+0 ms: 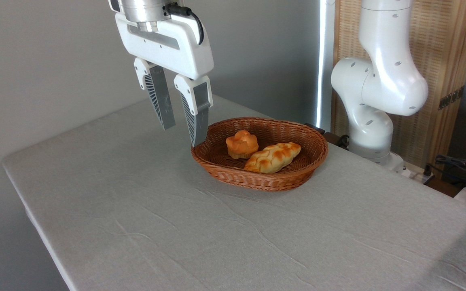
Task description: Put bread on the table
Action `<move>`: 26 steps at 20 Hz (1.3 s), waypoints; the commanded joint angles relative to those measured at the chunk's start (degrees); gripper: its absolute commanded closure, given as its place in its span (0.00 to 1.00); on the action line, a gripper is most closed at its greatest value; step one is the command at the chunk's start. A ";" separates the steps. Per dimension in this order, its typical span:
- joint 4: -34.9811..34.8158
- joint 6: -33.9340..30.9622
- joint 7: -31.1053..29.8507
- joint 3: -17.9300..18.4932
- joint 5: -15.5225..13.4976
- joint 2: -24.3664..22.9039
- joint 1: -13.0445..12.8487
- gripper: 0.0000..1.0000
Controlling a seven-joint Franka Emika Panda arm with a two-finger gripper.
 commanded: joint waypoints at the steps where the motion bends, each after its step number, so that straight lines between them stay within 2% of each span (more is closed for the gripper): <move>1: 1.01 -2.06 1.33 0.34 -0.01 0.26 0.04 0.00; 12: -0.65 -1.80 1.24 0.17 0.34 -0.61 -0.23 0.00; 17: -11.62 0.65 2.46 -0.45 0.34 -8.42 -0.75 0.00; 20: -22.87 5.14 2.91 -0.36 0.34 -16.32 -2.51 0.00; 23: -32.10 5.15 2.91 -0.45 0.16 -22.48 -4.44 0.00; 26: -40.01 5.59 2.47 -0.45 0.07 -26.27 -8.30 0.00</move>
